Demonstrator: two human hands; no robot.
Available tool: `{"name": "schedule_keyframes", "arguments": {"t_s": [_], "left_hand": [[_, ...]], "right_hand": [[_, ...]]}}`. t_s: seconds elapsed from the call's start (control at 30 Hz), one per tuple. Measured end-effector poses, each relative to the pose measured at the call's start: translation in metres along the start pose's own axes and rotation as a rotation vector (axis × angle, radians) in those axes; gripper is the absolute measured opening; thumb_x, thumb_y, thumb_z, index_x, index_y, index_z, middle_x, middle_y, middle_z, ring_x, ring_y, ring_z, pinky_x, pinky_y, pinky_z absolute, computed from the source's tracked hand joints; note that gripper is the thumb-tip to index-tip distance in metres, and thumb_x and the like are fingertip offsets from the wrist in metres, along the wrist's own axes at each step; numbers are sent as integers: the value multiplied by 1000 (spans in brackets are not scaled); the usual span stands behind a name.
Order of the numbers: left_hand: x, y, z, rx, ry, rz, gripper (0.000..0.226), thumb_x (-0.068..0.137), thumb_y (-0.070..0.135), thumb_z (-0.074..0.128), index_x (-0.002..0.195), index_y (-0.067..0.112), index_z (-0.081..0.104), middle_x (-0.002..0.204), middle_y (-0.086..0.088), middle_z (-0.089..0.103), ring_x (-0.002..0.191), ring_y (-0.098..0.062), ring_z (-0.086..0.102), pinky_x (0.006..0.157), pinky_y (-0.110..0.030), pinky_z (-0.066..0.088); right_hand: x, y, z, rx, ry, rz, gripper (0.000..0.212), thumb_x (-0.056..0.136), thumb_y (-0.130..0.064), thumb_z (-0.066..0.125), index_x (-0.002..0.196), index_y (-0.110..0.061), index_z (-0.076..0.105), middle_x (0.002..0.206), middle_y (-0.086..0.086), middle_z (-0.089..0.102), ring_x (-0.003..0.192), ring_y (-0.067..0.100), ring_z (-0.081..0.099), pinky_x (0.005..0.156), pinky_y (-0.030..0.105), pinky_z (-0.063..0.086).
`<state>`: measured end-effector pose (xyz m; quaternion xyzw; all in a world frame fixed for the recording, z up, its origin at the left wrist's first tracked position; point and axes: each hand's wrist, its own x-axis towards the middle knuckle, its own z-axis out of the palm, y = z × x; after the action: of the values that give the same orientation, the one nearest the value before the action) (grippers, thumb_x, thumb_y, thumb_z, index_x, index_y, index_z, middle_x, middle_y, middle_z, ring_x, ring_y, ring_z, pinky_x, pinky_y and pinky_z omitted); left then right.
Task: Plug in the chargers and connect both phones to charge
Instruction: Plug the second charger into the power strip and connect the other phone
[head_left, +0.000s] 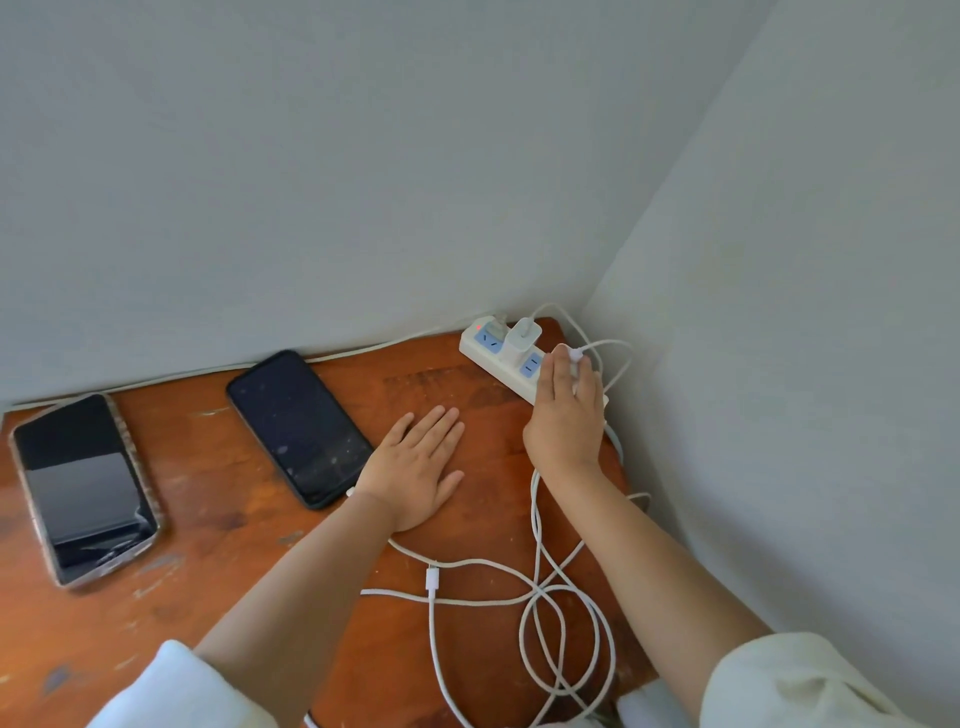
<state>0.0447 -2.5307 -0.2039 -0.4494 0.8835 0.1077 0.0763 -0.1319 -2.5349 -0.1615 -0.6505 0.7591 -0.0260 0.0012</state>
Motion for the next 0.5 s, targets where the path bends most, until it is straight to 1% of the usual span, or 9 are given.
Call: {"name": "schedule_keyframes", "arguments": {"t_s": [0.2, 0.3, 0.4, 0.5], "left_hand": [[0, 1, 2, 3, 1, 5, 59, 93, 49, 11, 142, 20, -7, 155, 0, -6, 141, -15, -10, 107, -33, -16], [1, -1, 1, 13, 2, 3, 59, 93, 49, 11, 142, 20, -6, 155, 0, -6, 141, -15, -10, 108, -33, -15], [0, -1, -4, 30, -24, 1, 59, 94, 48, 12, 142, 20, -7, 155, 0, -6, 141, -16, -9, 110, -34, -12], [0, 2, -10, 30, -55, -17, 58, 95, 46, 14, 142, 19, -6, 155, -1, -5, 141, -16, -9, 112, -36, -10]], "right_hand": [[1, -2, -1, -72, -28, 4, 58, 93, -7, 42, 142, -2, 9, 154, 16, 13, 139, 39, 13, 116, 47, 13], [3, 0, -1, -88, -42, -27, 59, 94, -6, 41, 142, -2, 7, 154, 17, 10, 139, 40, 10, 116, 47, 12], [2, 2, -5, -119, -51, -54, 59, 94, -7, 42, 141, 0, 8, 153, 19, 10, 139, 40, 11, 116, 47, 13], [2, 3, -15, -96, -51, -92, 61, 92, -8, 48, 141, -4, 12, 153, 15, 13, 139, 37, 14, 115, 43, 19]]}}
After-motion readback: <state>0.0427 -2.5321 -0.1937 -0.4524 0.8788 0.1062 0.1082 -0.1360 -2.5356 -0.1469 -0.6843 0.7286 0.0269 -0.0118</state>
